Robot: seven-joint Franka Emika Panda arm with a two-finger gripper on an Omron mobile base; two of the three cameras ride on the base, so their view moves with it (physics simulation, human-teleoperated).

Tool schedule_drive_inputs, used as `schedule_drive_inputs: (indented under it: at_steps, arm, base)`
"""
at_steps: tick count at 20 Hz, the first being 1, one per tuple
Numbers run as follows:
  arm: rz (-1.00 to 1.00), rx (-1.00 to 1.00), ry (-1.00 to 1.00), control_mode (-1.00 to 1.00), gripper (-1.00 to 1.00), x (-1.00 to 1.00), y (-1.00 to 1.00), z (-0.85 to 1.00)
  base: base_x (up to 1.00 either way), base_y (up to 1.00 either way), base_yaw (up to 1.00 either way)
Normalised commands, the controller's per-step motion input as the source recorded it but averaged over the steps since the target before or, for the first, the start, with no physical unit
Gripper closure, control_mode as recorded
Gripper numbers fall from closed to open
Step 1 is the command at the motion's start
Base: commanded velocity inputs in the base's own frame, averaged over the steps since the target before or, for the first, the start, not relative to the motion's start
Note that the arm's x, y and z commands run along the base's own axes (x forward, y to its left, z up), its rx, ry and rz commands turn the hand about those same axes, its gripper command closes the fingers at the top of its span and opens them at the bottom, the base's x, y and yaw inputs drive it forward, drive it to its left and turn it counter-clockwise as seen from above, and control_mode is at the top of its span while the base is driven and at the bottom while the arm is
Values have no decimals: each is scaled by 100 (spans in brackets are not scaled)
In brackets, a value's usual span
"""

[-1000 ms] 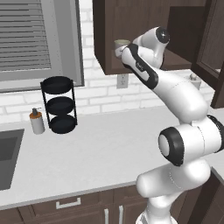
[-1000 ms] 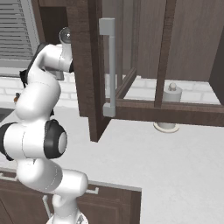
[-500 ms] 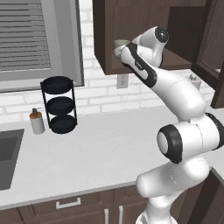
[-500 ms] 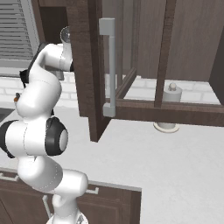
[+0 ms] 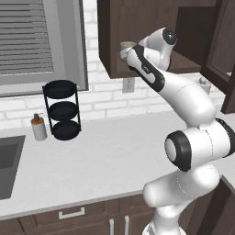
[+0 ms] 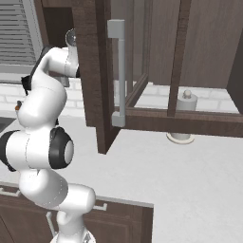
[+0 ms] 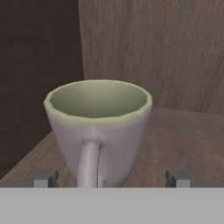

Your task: Gather all objects into one cabinet and sort the glasses and bowls to opposite sides.

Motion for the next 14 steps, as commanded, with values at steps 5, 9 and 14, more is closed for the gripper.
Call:
schedule_drive_inputs:
  at_steps: [5,9,14]
  arm:
    - [0,0,0,-100,100,0,0,0]
    - [0,0,0,-100,100,0,0,0]
    - [0,0,0,-100,100,0,0,0]
  base:
    - [0,0,0]
    - [0,0,0]
    - [0,0,0]
